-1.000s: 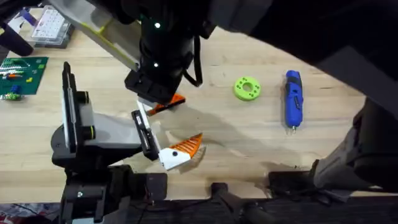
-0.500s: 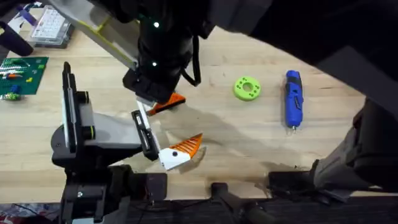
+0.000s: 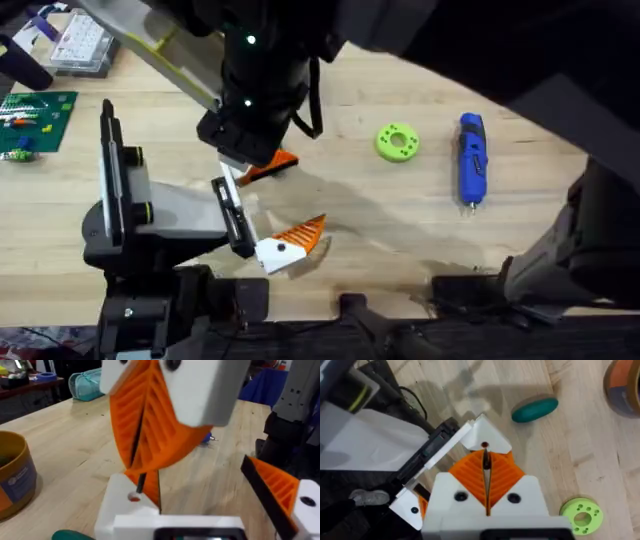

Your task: Pick up the gripper from the table and insert it into the empty holder that is missing its gripper. Then pick up a screw, insert it into the mounting hole, and use the screwdriver to tighten it. Finally, clean up the table by picking up the vegetable and placing it into the bucket.

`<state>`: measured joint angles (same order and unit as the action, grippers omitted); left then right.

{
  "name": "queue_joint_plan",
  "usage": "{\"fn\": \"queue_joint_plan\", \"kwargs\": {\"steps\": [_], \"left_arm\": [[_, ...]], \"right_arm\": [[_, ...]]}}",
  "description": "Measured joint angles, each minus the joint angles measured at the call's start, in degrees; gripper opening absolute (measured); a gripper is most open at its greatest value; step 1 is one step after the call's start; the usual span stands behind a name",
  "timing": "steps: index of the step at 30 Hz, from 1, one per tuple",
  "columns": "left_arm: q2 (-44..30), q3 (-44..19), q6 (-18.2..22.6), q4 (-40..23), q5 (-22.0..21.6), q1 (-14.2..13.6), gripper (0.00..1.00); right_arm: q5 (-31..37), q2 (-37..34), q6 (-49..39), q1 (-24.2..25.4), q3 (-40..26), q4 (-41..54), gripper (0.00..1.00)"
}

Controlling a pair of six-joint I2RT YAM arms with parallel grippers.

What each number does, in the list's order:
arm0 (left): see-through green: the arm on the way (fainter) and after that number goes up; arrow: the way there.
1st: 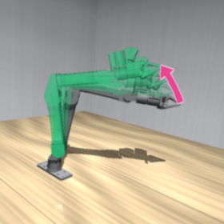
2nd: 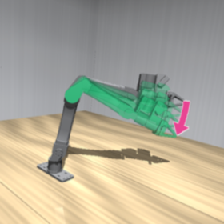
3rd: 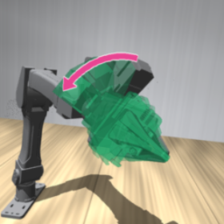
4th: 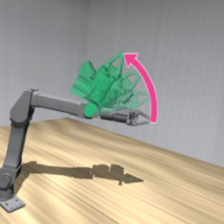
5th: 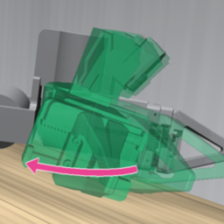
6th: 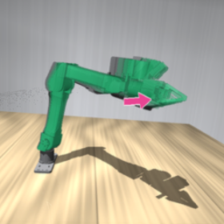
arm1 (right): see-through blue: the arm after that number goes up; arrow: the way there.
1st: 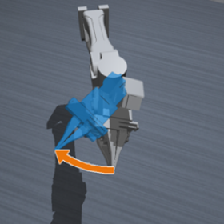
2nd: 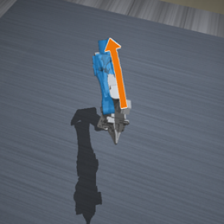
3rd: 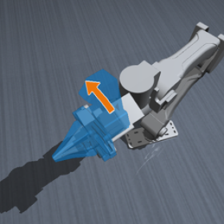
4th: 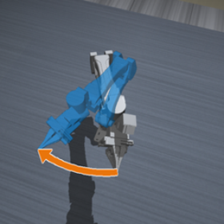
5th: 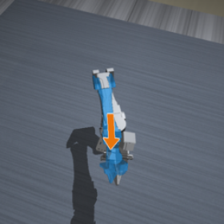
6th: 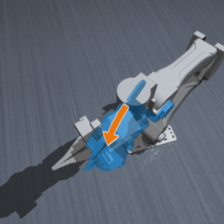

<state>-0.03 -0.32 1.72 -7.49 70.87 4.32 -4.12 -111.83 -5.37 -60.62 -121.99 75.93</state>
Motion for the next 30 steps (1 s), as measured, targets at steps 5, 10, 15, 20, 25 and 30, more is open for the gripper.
{"fn": "queue_joint_plan", "kwargs": {"steps": [5,10,15,20,25,30], "left_arm": [[0.0,0.0,0.0,0.0,0.0,0.0,0.987],[0.0,0.0,0.0,0.0,0.0,0.0,0.986],[0.0,0.0,-0.5,0.0,0.0,0.0,0.987],[0.0,0.0,-0.6,-0.1,0.0,0.0,0.987],[0.0,0.0,-0.6,-0.1,-0.1,0.0,0.987],[0.0,0.0,-0.9,-0.1,-0.2,0.0,0.987]], "right_arm": [[0.0,0.0,0.0,0.0,0.0,0.0,0.012],[0.0,-0.8,0.0,0.0,0.0,0.1,0.012],[-0.2,-2.5,0.0,0.0,0.0,0.2,0.012],[-0.2,-2.7,0.0,0.0,0.0,0.1,0.012],[-0.2,-2.7,0.0,0.0,0.0,-0.2,0.012],[-0.3,-3.0,0.0,0.0,0.0,-0.3,0.012]]}}
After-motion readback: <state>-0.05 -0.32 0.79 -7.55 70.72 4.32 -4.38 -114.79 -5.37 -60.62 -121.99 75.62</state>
